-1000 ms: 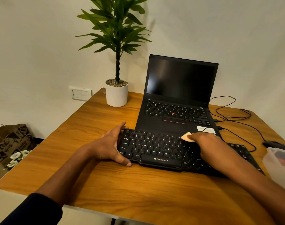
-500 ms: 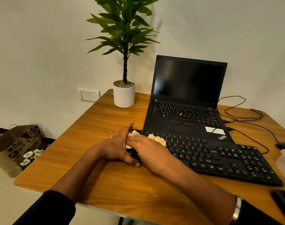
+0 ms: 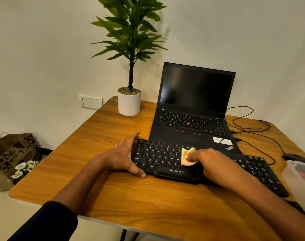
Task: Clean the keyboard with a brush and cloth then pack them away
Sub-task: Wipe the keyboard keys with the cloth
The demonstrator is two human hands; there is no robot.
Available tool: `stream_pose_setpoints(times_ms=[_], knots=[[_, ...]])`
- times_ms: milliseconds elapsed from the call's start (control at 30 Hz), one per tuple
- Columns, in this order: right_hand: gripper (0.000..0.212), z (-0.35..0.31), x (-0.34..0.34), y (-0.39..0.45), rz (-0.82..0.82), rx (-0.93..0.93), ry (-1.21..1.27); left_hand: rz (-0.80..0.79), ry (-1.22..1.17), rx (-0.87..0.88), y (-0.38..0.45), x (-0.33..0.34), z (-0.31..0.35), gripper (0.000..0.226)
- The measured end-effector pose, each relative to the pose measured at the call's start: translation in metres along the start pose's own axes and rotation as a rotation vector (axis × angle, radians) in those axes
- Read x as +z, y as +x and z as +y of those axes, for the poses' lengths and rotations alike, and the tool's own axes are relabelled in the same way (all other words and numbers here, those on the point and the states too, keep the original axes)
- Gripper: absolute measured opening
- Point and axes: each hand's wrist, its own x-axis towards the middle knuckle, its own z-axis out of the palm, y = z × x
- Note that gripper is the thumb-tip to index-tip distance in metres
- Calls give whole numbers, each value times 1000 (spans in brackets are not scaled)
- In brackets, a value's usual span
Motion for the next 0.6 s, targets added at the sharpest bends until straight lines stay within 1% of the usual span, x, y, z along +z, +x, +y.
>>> stream_pose_setpoints(times_ms=[33, 100, 200, 267, 333, 400, 600], knots=[[60, -5, -6, 0, -18, 36, -57, 2, 4, 1, 0, 0, 0, 156], [53, -23, -16, 5, 28, 35, -85, 3, 11, 4, 0, -1, 0, 157], [58, -54, -16, 21, 134, -141, 37, -5, 15, 9, -1, -1, 2, 156], [57, -71, -9, 32, 111, -279, 78, -11, 22, 5, -2, -2, 4, 155], [55, -80, 1, 39, 48, -376, 67, -19, 25, 3, -2, -3, 4, 155], [57, -73, 7, 37, 11, -366, 61, -25, 28, 8, -2, -4, 4, 155], [75, 0, 14, -5, 26, -151, 58, -29, 9, 21, -3, -4, 6, 158]])
